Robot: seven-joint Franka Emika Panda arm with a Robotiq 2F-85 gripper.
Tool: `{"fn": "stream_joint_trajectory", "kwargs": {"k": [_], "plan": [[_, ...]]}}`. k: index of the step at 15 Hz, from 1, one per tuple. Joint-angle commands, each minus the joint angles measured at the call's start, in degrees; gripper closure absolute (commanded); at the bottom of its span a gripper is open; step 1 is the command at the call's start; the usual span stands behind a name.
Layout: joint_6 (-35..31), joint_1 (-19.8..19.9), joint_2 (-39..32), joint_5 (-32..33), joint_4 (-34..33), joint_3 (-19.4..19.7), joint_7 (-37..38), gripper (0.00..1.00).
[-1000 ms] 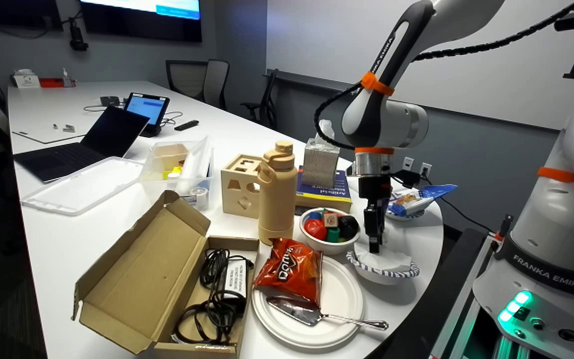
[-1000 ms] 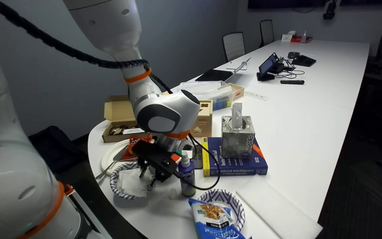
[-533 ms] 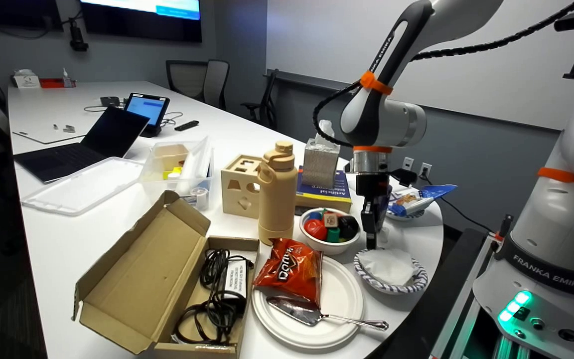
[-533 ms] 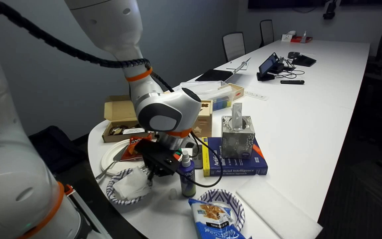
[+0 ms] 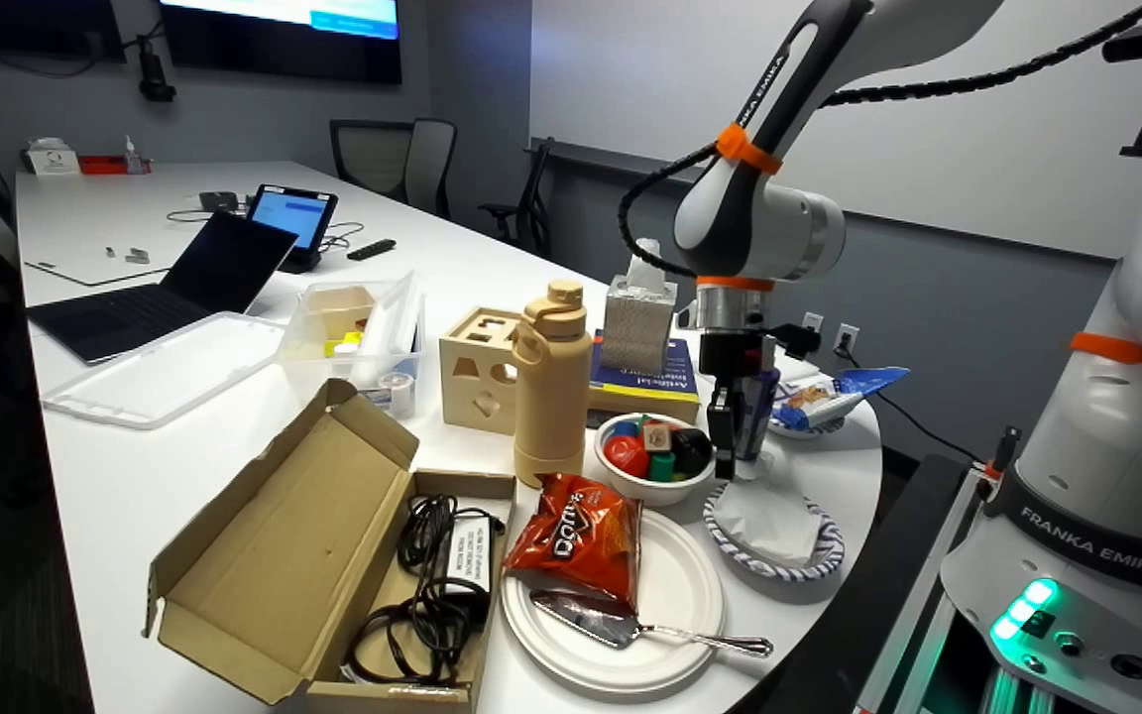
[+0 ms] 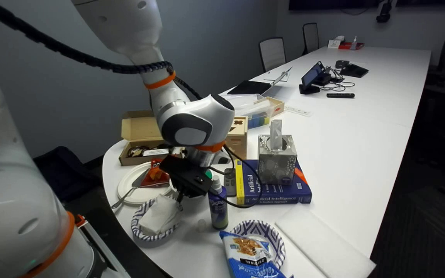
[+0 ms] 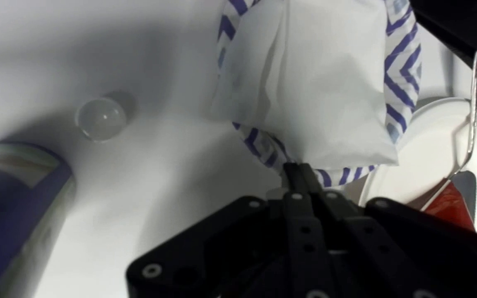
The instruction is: Remove the white cloth from the plate and put it on the blue book
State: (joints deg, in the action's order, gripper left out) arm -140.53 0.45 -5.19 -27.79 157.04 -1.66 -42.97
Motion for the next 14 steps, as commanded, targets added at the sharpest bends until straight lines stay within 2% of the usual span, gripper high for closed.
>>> {"fn": "stream_joint_trajectory", "kwargs": {"k": [1, 4, 7, 9, 14], "plan": [[1.4, 0.3, 6.3, 1.8, 1.4, -0.2, 1.7, 1.00], [4.6, -0.3, 10.9, 5.9, 1.4, 0.3, 6.0, 1.00], [9.8, -0.5, 16.8, 12.5, 1.3, 0.5, 14.5, 1.00], [13.5, -0.8, 21.8, 16.0, 1.3, 0.5, 19.1, 1.00], [19.5, -3.4, 36.9, 21.2, 1.6, -0.8, 25.1, 1.00]]}}
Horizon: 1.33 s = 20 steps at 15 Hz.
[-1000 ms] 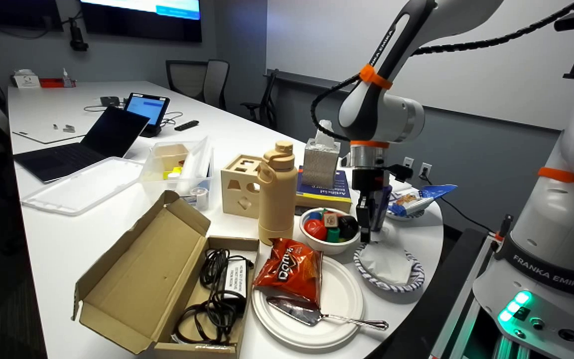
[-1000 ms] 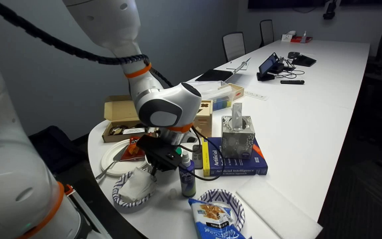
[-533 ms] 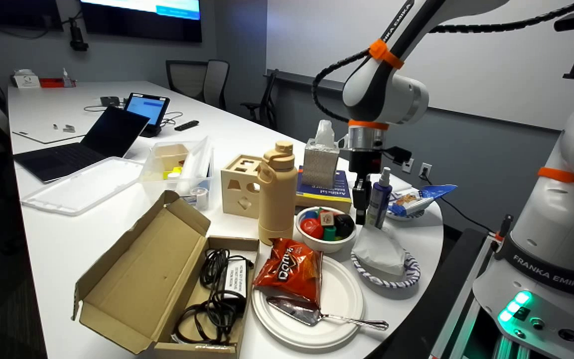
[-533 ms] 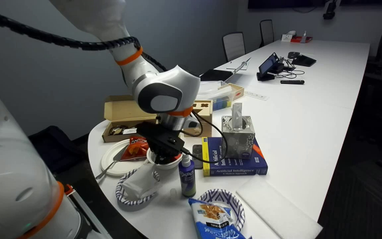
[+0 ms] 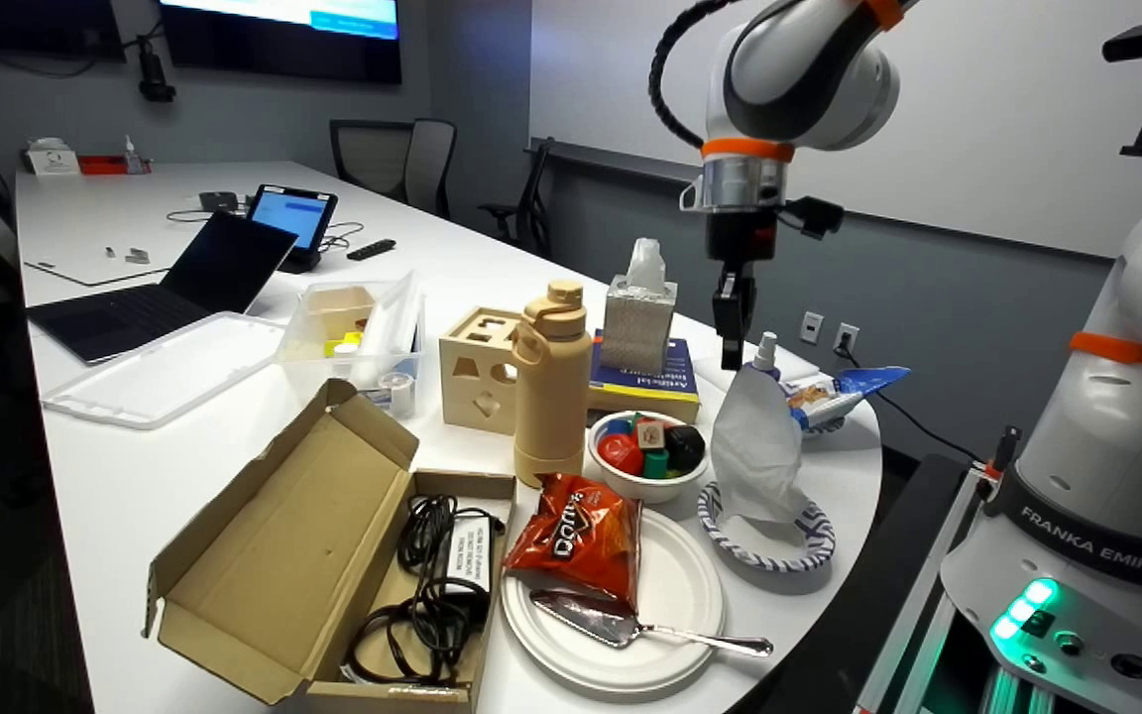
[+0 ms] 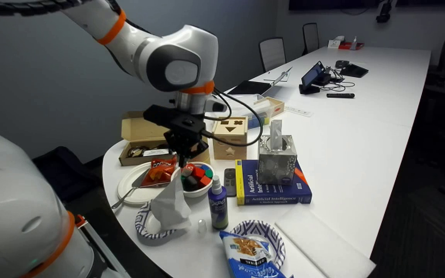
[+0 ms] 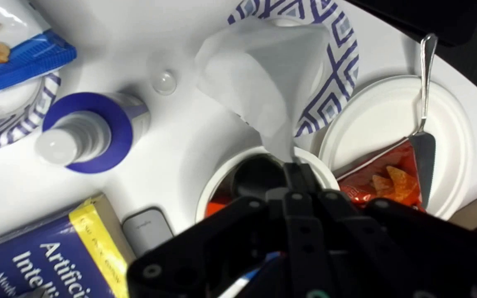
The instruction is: Remove the white cloth from the plate and put it on the blue book
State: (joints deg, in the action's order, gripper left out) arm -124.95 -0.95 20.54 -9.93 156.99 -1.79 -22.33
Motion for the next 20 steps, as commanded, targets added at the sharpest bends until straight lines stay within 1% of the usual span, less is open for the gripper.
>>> {"fn": "stream_joint_trajectory", "kwargs": {"k": [1, 4, 6, 8, 11, 13, 15, 16, 18, 20], "plan": [[4.3, -2.5, 14.2, 4.5, 1.9, -1.3, 5.9, 1.00], [6.3, -3.6, 23.5, 8.5, 1.4, -3.6, 10.5, 1.00], [8.8, -3.5, 29.8, 10.9, -0.1, -4.4, 13.3, 1.00], [9.5, -2.8, 33.1, 13.3, -2.3, -5.4, 16.4, 1.00], [6.2, -0.4, 35.1, 17.9, -4.1, -6.0, 19.9, 1.00], [2.8, 2.1, 35.2, 21.9, -4.3, -5.8, 21.9, 1.00], [-3.3, 5.6, 34.0, 26.6, -3.4, -5.4, 23.7, 1.00], [-6.3, 7.6, 33.0, 29.2, -3.1, -5.8, 25.0, 1.00], [-13.8, 13.2, 29.9, 35.7, -1.1, -6.5, 27.7, 1.00], [-20.1, 20.2, 25.5, 42.9, -0.4, -8.4, 31.9, 1.00]]}}
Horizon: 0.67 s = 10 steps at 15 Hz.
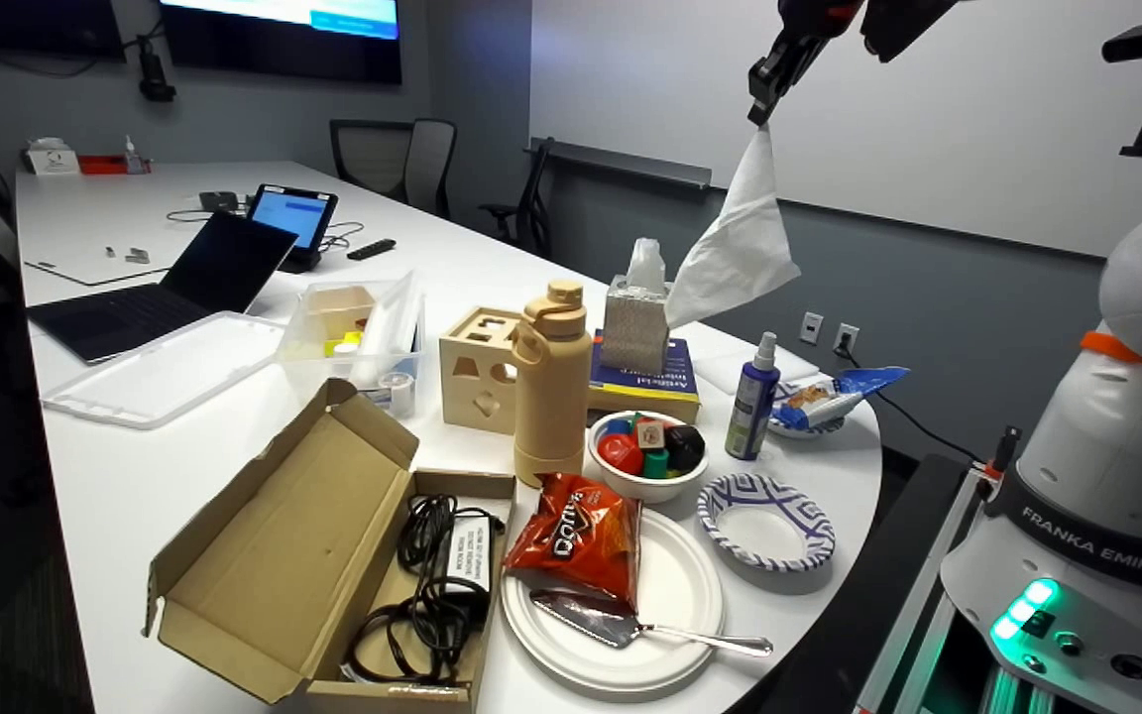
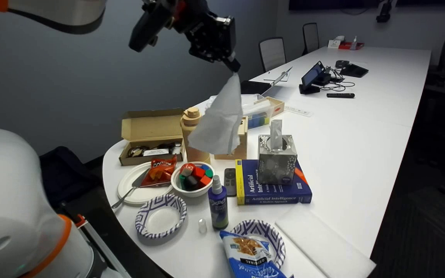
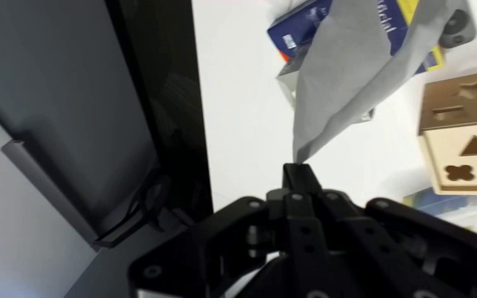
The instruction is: Remove the white cloth from the plate and put it on the blue book
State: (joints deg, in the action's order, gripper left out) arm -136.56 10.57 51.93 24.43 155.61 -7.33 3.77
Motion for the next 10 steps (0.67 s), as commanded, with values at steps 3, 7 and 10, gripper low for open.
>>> {"fn": "stream_joint_trajectory", "kwargs": {"k": [3, 7, 10], "plan": [[-14.4, 20.5, -13.6, 20.7, -0.5, -7.5, 15.7, 1.00], [-14.4, 31.0, -22.6, 33.8, -3.8, -14.1, 29.6, 1.00], [-12.8, 34.5, -28.7, 38.1, -6.2, -17.9, 36.1, 1.00]]}}
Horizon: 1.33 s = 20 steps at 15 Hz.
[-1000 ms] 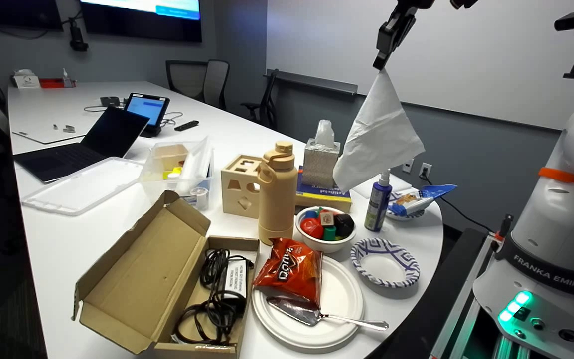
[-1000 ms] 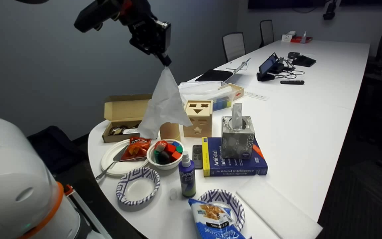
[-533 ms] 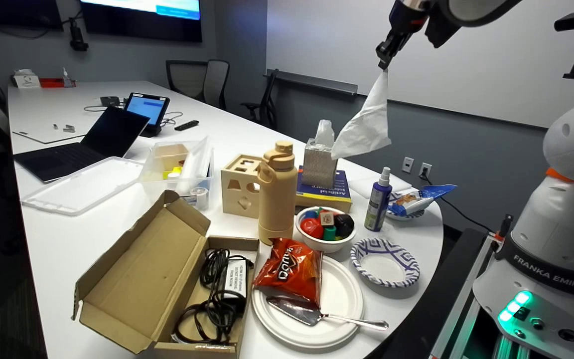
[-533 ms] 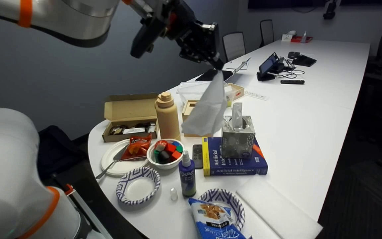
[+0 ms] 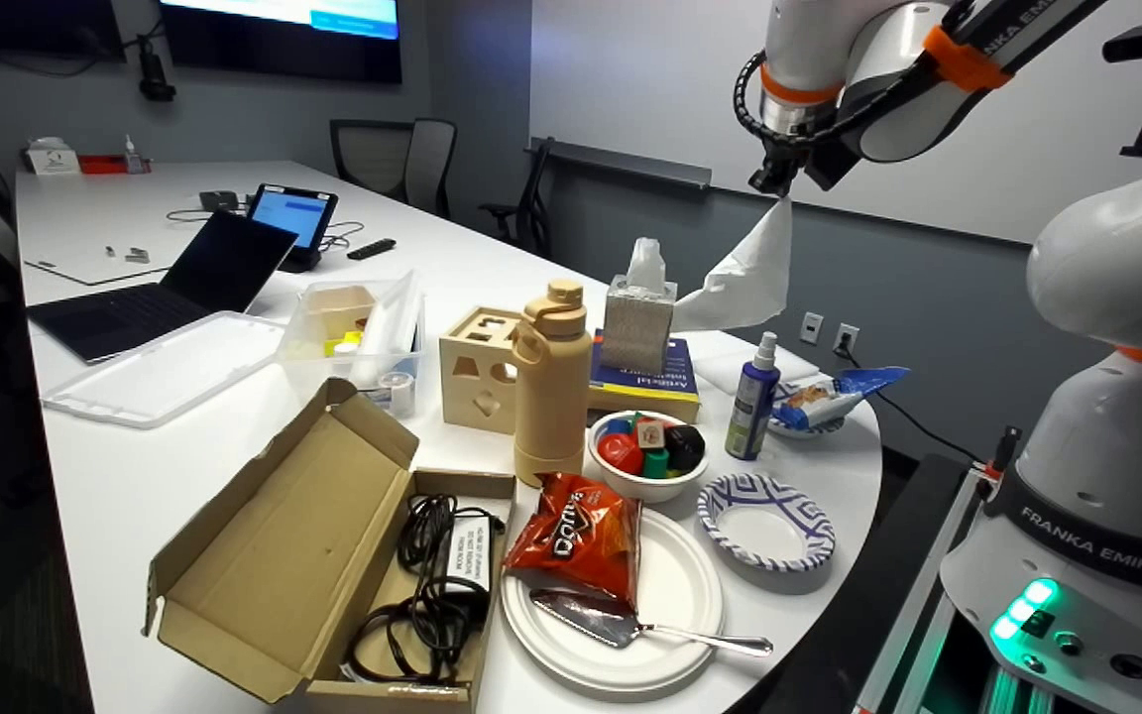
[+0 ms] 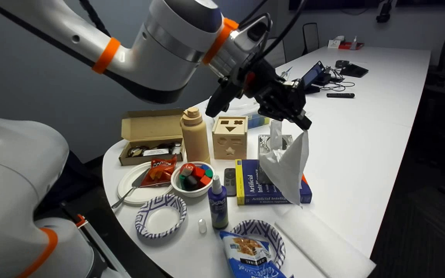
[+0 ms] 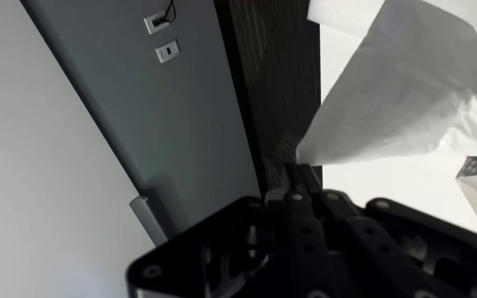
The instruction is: Remove the white cloth from the plate and put it on the blue book
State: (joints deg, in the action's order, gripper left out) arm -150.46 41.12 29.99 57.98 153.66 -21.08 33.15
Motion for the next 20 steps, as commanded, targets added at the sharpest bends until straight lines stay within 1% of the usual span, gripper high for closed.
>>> {"fn": "stream_joint_trajectory", "kwargs": {"k": [1, 3, 6, 8, 11, 12, 13, 15, 17, 18, 20], "plan": [[1.5, 4.9, -8.6, 5.2, -4.8, -5.3, 7.9, 1.00], [1.9, 6.3, -12.1, 6.1, -5.8, -7.0, 10.0, 1.00], [3.1, 8.4, -17.8, 9.2, -7.8, -9.1, 13.6, 1.00], [4.2, 9.4, -21.3, 11.6, -9.6, -10.0, 15.9, 1.00], [5.9, 9.7, -24.4, 14.9, -12.4, -10.1, 19.3, 1.00], [7.9, -1.3, -25.8, 16.8, -13.3, 1.1, 20.5, 1.00], [8.1, -3.0, -26.2, 17.1, -14.0, 3.2, 21.0, 1.00], [8.1, -9.4, -27.7, 18.1, -15.9, 10.2, 21.2, 1.00], [7.6, -15.0, -29.5, 17.6, -17.3, 16.1, 20.5, 1.00], [7.6, -17.4, -30.7, 18.0, -18.1, 18.7, 20.7, 1.00], [7.5, -20.9, -32.6, 16.9, -18.6, 22.3, 20.1, 1.00]]}}
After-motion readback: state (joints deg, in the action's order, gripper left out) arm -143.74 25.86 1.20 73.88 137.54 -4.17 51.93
